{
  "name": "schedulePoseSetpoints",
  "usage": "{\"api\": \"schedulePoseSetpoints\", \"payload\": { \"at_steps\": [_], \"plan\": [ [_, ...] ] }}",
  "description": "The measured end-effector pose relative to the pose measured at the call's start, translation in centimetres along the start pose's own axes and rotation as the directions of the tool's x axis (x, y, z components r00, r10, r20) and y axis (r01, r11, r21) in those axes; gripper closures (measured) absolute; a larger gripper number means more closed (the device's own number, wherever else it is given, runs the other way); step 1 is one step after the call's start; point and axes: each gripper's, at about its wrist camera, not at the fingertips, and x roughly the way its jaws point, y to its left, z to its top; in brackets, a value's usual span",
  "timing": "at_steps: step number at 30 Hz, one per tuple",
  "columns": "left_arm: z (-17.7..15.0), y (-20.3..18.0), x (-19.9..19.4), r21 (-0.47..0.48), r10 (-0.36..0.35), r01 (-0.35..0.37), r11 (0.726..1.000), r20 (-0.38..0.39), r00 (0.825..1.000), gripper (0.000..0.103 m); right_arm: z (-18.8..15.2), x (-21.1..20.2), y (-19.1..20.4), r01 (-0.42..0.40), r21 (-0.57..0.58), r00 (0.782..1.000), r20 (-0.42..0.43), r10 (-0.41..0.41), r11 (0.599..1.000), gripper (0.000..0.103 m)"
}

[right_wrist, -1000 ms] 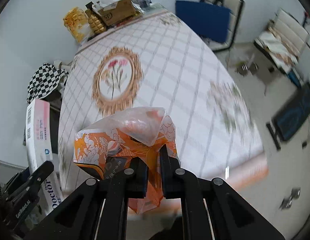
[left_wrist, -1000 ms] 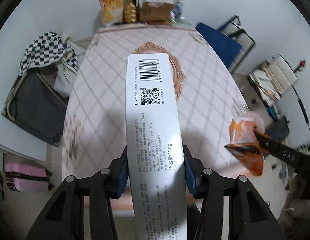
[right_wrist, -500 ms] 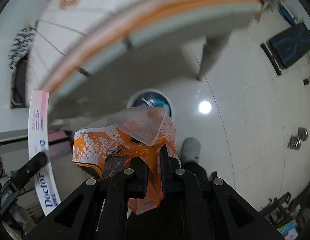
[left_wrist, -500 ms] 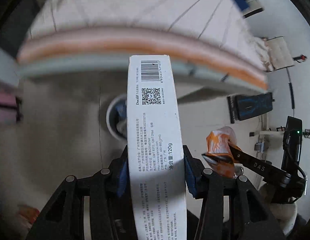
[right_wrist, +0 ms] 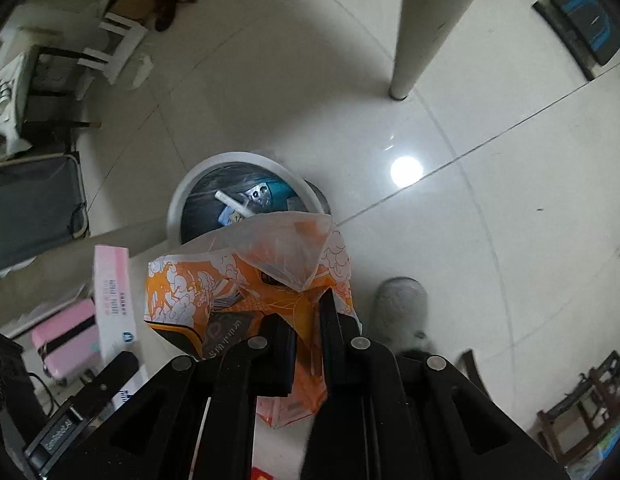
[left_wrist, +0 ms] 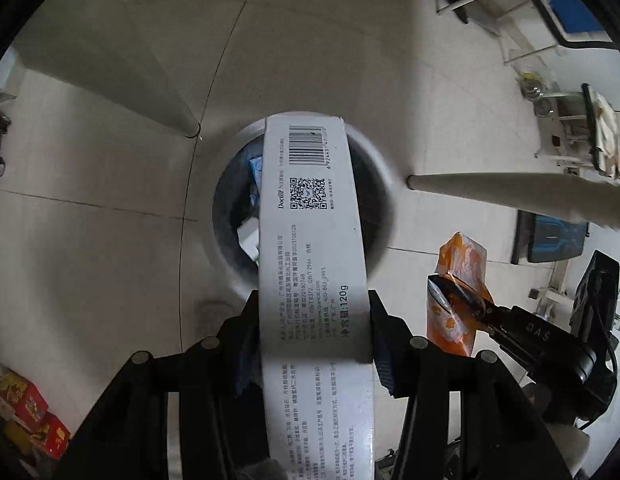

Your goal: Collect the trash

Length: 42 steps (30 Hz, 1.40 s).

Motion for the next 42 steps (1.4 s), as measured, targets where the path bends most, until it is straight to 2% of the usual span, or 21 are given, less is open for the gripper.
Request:
{"api": "schedulePoseSetpoints", "payload": {
  "at_steps": [1,3,7,9,11,13,15,17,18,20,22,28,31,35,42],
  "plan": [
    [0.8,0.4,1.1,-0.008,-0.005,0.005,1.0,0.003,1.0,0.038,0.6,1.8,0.1,0.0,0.005,1.0,-0.006,0.0,1.0,0.092],
    [1.2,0.9,2.7,-0.014,-0.018,0.018,1.0,0.001,1.0,0.018,1.8,4.6,0.3,-0.032,0.019,0.999,-0.021,0.032,0.999,0.092],
    [1.7,0.9,3.8,-0.01,-0.002,0.002,1.0,0.005,1.0,0.011,3.3,8.1,0.8,-0.065,0.041,0.996,-0.05,0.067,0.997,0.085],
    [1.3,1.3,3.3,-0.01,0.021,-0.021,1.0,0.018,1.0,0.011,3.2,8.8,0.9,-0.111,0.058,0.991,-0.066,0.114,0.992,0.068],
    [0.7,1.2,2.3,-0.007,0.045,-0.044,0.999,0.04,0.998,0.011,2.8,8.5,0.8,-0.121,0.055,0.991,-0.047,0.123,0.991,0.041],
    [-0.5,1.4,0.6,0.007,0.093,-0.093,0.996,0.067,0.993,0.011,2.5,7.4,0.9,-0.123,0.037,0.992,-0.03,0.124,0.992,0.026],
    [-1.9,2.4,-0.7,0.015,0.118,-0.12,0.993,0.092,0.989,0.011,2.0,6.6,1.5,-0.124,0.024,0.992,-0.018,0.125,0.992,0.019],
    [-2.8,2.9,-2.3,0.03,0.146,-0.15,0.988,0.11,0.983,0.011,1.4,5.4,2.0,-0.122,0.004,0.992,-0.011,0.122,0.993,0.006],
    [-3.4,3.0,-3.2,0.039,0.162,-0.168,0.985,0.122,0.979,0.011,0.9,4.6,2.3,-0.114,-0.016,0.993,0.0,0.114,0.993,0.006],
    [-4.5,2.7,-4.6,0.055,0.188,-0.197,0.979,0.14,0.972,0.011,-0.1,2.4,2.9,-0.075,-0.078,0.997,0.025,0.077,0.994,0.006],
    [-5.7,2.4,-6.7,0.076,0.215,-0.229,0.97,0.155,0.964,0.011,-1.5,0.0,3.9,0.01,-0.159,0.997,0.08,0.003,0.987,0.005],
    [-10.2,-0.1,-13.6,0.124,0.237,-0.26,0.958,0.175,0.956,0.011,-6.6,-9.2,6.5,0.178,-0.327,0.972,0.205,-0.114,0.928,0.004],
    [-12.6,-1.5,-18.5,0.148,0.223,-0.253,0.956,0.191,0.956,0.011,-8.9,-14.8,7.4,0.211,-0.373,0.964,0.231,-0.13,0.904,0.004],
    [-15.2,-3.4,-23.9,0.167,0.213,-0.251,0.953,0.216,0.953,0.011,-11.9,-22.8,8.1,0.2,-0.398,0.966,0.231,-0.114,0.895,0.004],
    [-19.8,-6.8,-34.9,0.203,0.148,-0.208,0.957,0.276,0.95,0.011,-17.5,-36.5,9.2,0.174,-0.437,0.967,0.245,-0.07,0.883,0.004]
  ]
}}
